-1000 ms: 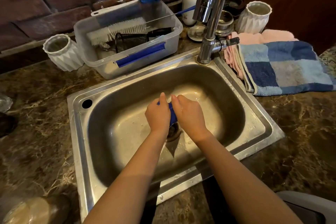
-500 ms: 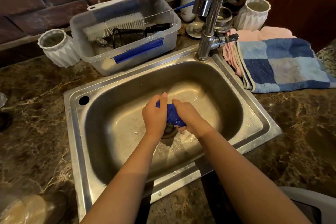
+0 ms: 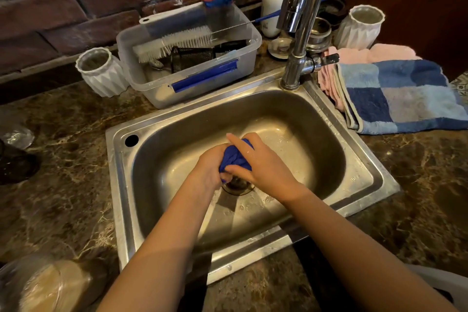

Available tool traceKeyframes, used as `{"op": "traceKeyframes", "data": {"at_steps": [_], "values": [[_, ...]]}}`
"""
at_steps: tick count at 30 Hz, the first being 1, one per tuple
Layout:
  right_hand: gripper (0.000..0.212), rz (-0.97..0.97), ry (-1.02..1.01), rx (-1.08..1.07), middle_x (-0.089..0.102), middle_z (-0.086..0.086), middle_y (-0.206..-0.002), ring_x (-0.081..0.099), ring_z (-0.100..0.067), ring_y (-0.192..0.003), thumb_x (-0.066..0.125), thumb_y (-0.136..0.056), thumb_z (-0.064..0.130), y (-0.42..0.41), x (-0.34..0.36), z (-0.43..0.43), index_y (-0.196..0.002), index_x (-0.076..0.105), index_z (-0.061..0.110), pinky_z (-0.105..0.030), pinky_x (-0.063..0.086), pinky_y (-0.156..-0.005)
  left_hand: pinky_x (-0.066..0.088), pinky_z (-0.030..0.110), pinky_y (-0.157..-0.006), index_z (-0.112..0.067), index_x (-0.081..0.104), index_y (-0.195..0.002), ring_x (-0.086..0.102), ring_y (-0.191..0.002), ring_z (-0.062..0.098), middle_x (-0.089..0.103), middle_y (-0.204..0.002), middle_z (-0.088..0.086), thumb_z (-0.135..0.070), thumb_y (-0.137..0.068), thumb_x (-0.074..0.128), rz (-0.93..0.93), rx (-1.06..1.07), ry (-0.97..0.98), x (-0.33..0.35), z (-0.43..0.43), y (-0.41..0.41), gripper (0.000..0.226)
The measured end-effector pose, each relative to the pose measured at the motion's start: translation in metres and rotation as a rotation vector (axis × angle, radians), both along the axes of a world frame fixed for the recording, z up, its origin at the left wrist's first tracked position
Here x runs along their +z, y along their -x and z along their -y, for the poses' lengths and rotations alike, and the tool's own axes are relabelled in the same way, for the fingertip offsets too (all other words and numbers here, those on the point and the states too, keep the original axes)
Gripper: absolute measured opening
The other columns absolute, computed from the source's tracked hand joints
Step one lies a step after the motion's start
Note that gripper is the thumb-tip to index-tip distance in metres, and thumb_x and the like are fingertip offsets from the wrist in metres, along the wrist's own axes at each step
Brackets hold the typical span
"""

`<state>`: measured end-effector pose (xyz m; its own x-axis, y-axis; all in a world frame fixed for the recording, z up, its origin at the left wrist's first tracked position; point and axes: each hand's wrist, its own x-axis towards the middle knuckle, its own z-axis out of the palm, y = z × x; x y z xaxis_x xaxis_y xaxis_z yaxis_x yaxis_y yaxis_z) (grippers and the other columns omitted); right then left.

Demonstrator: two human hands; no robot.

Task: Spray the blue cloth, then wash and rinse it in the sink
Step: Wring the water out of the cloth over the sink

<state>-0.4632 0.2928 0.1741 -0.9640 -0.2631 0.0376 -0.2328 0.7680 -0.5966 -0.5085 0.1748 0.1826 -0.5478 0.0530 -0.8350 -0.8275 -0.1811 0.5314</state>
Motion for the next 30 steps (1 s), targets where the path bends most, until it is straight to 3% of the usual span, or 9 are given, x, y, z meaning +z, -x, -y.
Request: {"op": "traceKeyframes", "data": {"at_steps": [2, 6, 9, 11, 14, 19, 23, 25, 30], "values": [[0.059, -0.037, -0.048, -0.043, 0.054, -0.012, -0.107, 0.056, -0.026, -0.089, 0.048, -0.085, 0.053, 0.004, 0.0, 0.005, -0.131, 0.049, 0.017, -0.032, 0.045, -0.073, 0.022, 0.014, -0.031, -0.014, 0.049, -0.063, 0.034, -0.033, 0.012, 0.045, -0.047, 0.001, -0.018, -0.088, 0.049, -0.038, -0.024, 0.092, 0.0, -0.002, -0.004, 0.025], [0.052, -0.135, -0.152, -0.196, 0.064, -0.012, -0.075, 0.061, -0.028, -0.063, 0.03, -0.09, 0.046, 0.007, -0.007, 0.018, -0.085, 0.064, 0.008, -0.03, 0.041, -0.055, 0.036, 0.027, -0.051, -0.014, 0.055, -0.064, 0.047, -0.054, 0.017, 0.052, -0.061, 0.004, -0.026, -0.088, 0.053, -0.222, 0.105, 0.294, -0.009, -0.008, -0.014, 0.027], [0.016, -0.157, -0.412, -0.195, 0.066, -0.01, -0.064, 0.062, -0.023, -0.05, 0.067, -0.078, 0.02, 0.008, -0.004, 0.025, -0.08, 0.059, 0.006, -0.026, 0.043, -0.044, 0.037, 0.029, -0.058, -0.012, 0.048, -0.057, 0.043, -0.055, 0.014, 0.047, -0.058, 0.003, -0.029, -0.093, 0.049, -0.456, 0.145, 0.497, -0.014, -0.014, -0.018, 0.04], [0.016, -0.044, -0.371, -0.222, 0.069, -0.013, -0.078, 0.067, -0.025, -0.063, 0.064, -0.082, 0.014, 0.009, -0.002, 0.026, -0.093, 0.056, 0.004, -0.028, 0.045, -0.053, 0.036, 0.016, -0.053, -0.011, 0.048, -0.058, 0.042, -0.053, 0.011, 0.046, -0.057, 0.002, -0.028, -0.095, 0.044, -0.62, 0.109, 0.593, -0.012, -0.017, -0.021, 0.041], [0.02, 0.144, -0.089, -0.332, 0.066, -0.02, -0.098, 0.064, -0.033, -0.087, 0.037, -0.097, 0.014, 0.009, 0.0, 0.023, -0.101, 0.052, 0.001, -0.035, 0.047, -0.073, 0.034, 0.007, -0.049, -0.007, 0.051, -0.062, 0.043, -0.053, 0.01, 0.047, -0.056, 0.001, -0.026, -0.097, 0.041, -0.745, 0.078, 0.671, -0.013, -0.019, -0.023, 0.041], [0.034, 0.601, 0.541, -0.657, 0.052, -0.003, -0.069, 0.053, -0.021, -0.072, 0.034, -0.096, 0.023, 0.017, 0.005, 0.024, -0.065, 0.047, 0.016, -0.035, 0.045, -0.073, 0.037, 0.026, -0.055, -0.002, 0.052, -0.063, 0.047, -0.056, 0.017, 0.052, -0.058, 0.01, -0.026, -0.097, 0.041, -0.897, -0.004, 0.671, -0.019, -0.016, -0.02, 0.043], [0.029, 0.77, 0.649, -0.636, 0.045, -0.002, -0.065, 0.043, -0.014, -0.056, 0.037, -0.094, 0.021, 0.015, 0.004, 0.021, -0.066, 0.043, 0.019, -0.024, 0.034, -0.051, 0.038, 0.031, -0.056, 0.001, 0.054, -0.061, 0.05, -0.057, 0.024, 0.054, -0.058, 0.015, -0.031, -0.094, 0.039, -1.06, -0.091, 0.701, -0.024, -0.009, -0.019, 0.048], [0.029, 0.86, 0.681, -0.591, 0.04, -0.003, -0.06, 0.039, -0.011, -0.042, 0.035, -0.094, 0.02, 0.015, -0.001, 0.018, -0.065, 0.039, 0.016, -0.02, 0.026, -0.041, 0.034, 0.022, -0.053, 0.005, 0.056, -0.06, 0.048, -0.053, 0.022, 0.055, -0.056, 0.016, -0.035, -0.091, 0.037, -1.128, -0.158, 0.709, -0.028, -0.006, -0.018, 0.054], [0.025, 0.965, 0.781, -0.538, 0.032, -0.006, -0.051, 0.022, -0.01, -0.031, 0.03, -0.093, 0.019, 0.018, -0.01, 0.012, -0.069, 0.037, 0.012, -0.016, 0.016, -0.04, 0.031, 0.014, -0.053, 0.0, 0.055, -0.059, 0.044, -0.051, 0.01, 0.048, -0.051, 0.002, -0.039, -0.09, 0.038, -1.153, -0.23, 0.666, -0.037, -0.002, -0.013, 0.053]]}}
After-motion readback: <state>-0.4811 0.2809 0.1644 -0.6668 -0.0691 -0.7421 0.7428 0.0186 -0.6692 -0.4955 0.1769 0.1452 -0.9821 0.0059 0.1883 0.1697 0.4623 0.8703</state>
